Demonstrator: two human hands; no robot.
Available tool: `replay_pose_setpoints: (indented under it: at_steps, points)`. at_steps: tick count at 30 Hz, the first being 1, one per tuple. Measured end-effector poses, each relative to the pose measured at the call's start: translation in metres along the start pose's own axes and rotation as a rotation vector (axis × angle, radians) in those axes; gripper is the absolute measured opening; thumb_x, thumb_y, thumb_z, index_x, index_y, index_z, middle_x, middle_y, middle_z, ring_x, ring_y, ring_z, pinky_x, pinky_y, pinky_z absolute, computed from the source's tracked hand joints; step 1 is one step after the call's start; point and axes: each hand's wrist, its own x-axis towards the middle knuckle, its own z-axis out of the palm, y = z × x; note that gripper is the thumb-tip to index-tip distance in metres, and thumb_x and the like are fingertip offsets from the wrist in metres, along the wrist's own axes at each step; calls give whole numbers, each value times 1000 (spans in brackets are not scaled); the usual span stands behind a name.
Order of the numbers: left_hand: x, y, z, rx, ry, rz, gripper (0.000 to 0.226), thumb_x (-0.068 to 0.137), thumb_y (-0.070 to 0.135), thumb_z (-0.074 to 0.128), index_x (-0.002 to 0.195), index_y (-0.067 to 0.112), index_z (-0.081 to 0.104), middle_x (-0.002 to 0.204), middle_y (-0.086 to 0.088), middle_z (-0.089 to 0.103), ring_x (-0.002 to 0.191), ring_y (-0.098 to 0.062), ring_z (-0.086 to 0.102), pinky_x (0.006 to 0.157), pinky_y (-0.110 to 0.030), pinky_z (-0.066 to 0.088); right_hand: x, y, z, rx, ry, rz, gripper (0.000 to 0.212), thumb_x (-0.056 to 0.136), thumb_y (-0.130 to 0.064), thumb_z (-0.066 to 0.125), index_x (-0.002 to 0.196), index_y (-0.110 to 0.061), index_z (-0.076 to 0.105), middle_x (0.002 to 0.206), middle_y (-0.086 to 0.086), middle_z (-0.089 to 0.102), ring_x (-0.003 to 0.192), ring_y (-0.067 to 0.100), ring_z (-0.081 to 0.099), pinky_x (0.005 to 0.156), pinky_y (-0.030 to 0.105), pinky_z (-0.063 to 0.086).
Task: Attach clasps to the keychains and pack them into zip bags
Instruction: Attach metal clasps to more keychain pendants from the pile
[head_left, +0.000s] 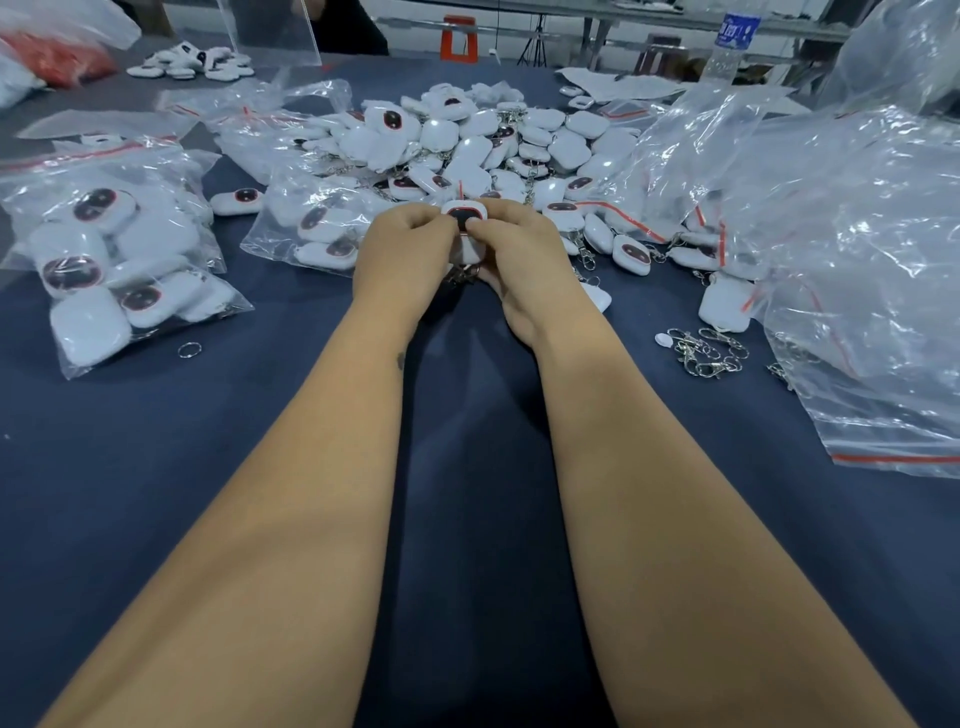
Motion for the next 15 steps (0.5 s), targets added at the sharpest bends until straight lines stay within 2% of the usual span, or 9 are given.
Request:
replay_pose_setpoints:
  at_steps: [3,5,7,11,13,15]
  points:
    - [-3,1,4,28,25,12,25,72,33,52,84,27,73,79,7,71,78,-16,65,86,-45,55,1,1,0,0,24,-6,26,94,3,49,115,-1,64,108,21,69,88,22,65,94,43,53]
    - [-7,4,6,51,29,29,29,74,34,50,92,29,72,85,10,72,86,-14,67,88,-45,55,2,2,1,-2,45,-5,26,95,3,48,115,-1,62,112,24,67,91,24,64,94,44,52]
    - [-8,4,7,44,15,32,29,75,33,51,94,30,72,84,11,71,84,-12,67,87,-43,56,2,3,1,-2,59,-6,23,95,3,48,112,-4,62,108,22,68,92,25,64,95,45,52]
    - [-6,3,4,-28,-33,39,16,76,28,58,82,31,73,74,13,71,71,-6,64,72,-27,52,4,5,1,5,75,-23,22,94,6,45,98,-10,60,89,10,67,86,24,65,91,44,54]
    - [-6,3,3,-73,-59,53,15,81,20,62,79,30,73,68,12,69,63,-3,61,62,-19,50,4,4,1,15,81,-33,25,94,8,42,100,-8,60,85,9,67,75,20,66,81,37,56]
    - [-5,3,2,-98,-68,58,17,83,16,64,77,29,73,66,11,67,61,-3,59,56,-15,48,3,4,2,19,82,-38,26,93,9,41,99,-8,59,81,7,67,67,16,65,77,35,56]
